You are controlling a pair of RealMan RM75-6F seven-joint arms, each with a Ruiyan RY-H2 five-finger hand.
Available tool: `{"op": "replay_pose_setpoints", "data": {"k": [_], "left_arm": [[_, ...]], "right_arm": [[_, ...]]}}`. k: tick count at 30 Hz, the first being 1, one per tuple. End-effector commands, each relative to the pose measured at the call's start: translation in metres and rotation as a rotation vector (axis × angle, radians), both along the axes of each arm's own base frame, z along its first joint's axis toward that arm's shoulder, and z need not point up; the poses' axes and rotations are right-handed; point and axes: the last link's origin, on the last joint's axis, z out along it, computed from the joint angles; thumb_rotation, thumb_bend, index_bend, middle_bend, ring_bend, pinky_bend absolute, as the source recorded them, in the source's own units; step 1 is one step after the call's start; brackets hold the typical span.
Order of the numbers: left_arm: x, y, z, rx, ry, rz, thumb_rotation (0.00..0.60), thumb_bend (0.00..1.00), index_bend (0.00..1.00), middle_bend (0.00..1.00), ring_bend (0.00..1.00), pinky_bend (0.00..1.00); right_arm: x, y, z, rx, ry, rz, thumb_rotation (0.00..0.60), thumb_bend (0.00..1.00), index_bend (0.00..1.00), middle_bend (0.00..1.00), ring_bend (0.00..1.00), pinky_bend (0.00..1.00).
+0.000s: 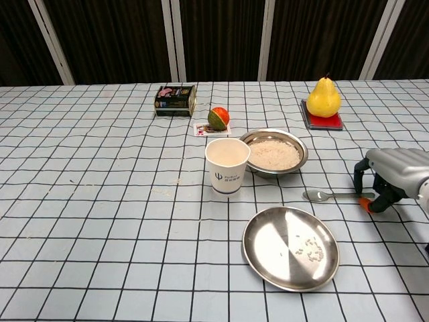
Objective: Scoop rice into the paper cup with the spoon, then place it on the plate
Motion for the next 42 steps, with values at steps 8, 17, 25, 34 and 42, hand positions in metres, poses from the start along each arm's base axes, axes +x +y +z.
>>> {"op": "replay_pose_setpoints", "data": {"k": [8,17,25,34,42], "left_arm": [[0.0,0.0,0.0,-0.001,-0.001,0.001,0.6,0.0,0.0,0.0,0.0,0.0],[0.0,0.0,0.0,-0.002,-0.003,0.004,0.6,0.0,0.0,0.0,0.0,0.0],[0.0,0.0,0.0,-0.004,-0.003,0.005,0.6,0.0,0.0,0.0,0.0,0.0],[0.0,-0.001,-0.001,-0.018,-0.003,0.002,0.6,0.0,0.0,0.0,0.0,0.0],[0.0,-0.001,0.0,-0.04,-0.009,0.012,0.6,0.0,0.0,0.0,0.0,0.0]], "right_arm": [[0.002,0.001,0.004,-0.008,-0.01,0.012,0.6,0.47,0.58,0.96,1.0,1.0],[0.011,0.001,0.018,-0.039,-0.014,0.05,0.6,0.48,0.6,0.96,1.0,1.0],[0.018,-0.008,0.049,-0.107,0.026,0.08,0.6,0.53,0.6,0.96,1.0,1.0],[0.029,-0.027,0.096,-0.189,0.099,0.099,0.6,0.56,0.61,0.96,1.0,1.0],[0.046,-0.04,0.099,-0.16,0.183,0.12,0.6,0.57,0.61,0.96,1.0,1.0]]}}
